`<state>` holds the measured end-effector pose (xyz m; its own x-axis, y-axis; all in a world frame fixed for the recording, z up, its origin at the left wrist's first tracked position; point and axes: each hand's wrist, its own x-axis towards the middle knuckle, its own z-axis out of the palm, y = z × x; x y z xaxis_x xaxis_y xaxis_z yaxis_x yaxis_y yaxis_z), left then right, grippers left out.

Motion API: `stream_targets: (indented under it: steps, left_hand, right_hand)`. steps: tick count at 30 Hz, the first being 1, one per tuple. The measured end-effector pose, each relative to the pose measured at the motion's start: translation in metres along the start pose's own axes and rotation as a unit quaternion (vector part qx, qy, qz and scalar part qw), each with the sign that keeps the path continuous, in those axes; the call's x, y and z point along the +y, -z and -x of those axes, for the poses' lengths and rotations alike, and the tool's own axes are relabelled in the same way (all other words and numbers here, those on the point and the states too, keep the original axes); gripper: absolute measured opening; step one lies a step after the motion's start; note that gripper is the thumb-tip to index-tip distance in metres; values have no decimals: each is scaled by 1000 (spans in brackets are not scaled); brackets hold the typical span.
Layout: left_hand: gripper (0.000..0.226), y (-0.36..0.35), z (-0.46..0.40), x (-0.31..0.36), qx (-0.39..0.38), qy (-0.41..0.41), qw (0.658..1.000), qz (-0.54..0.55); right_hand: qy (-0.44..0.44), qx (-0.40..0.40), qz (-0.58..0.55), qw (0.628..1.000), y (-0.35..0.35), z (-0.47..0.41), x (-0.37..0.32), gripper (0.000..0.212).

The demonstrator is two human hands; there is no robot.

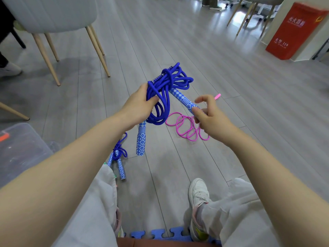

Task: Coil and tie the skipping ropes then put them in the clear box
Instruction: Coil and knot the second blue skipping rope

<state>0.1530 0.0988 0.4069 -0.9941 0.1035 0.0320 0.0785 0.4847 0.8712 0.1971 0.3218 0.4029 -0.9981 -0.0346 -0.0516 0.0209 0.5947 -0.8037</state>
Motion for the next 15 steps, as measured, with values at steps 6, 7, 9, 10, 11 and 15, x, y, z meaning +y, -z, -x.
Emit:
stream_targets:
  steps: [6,7,9,10,11,15]
  left_hand:
    - [15,4,3,6,35,-30,998,36]
    - [13,5,4,7,32,-28,997,61]
    - [13,8,3,7,27,-20,994,101]
    - [13,10,2,7,29,-16,994,108]
    - [14,13,1,7,39,-13,993,114]
    - [23,38,-5,13,87,-30,965,246]
  right_hand:
    - [-55,-29,45,997,12,-5,11,27]
    - [-62,-22,54,996,12,-6,14,28]
    - [-75,-4,84,994,13,-10,20,33]
    - [-86,6,108,990,15,-12,24,35]
    - [-102,10,147,984,17,-12,28,36]
    - [-169,-59,208,962,14,-4,40,36]
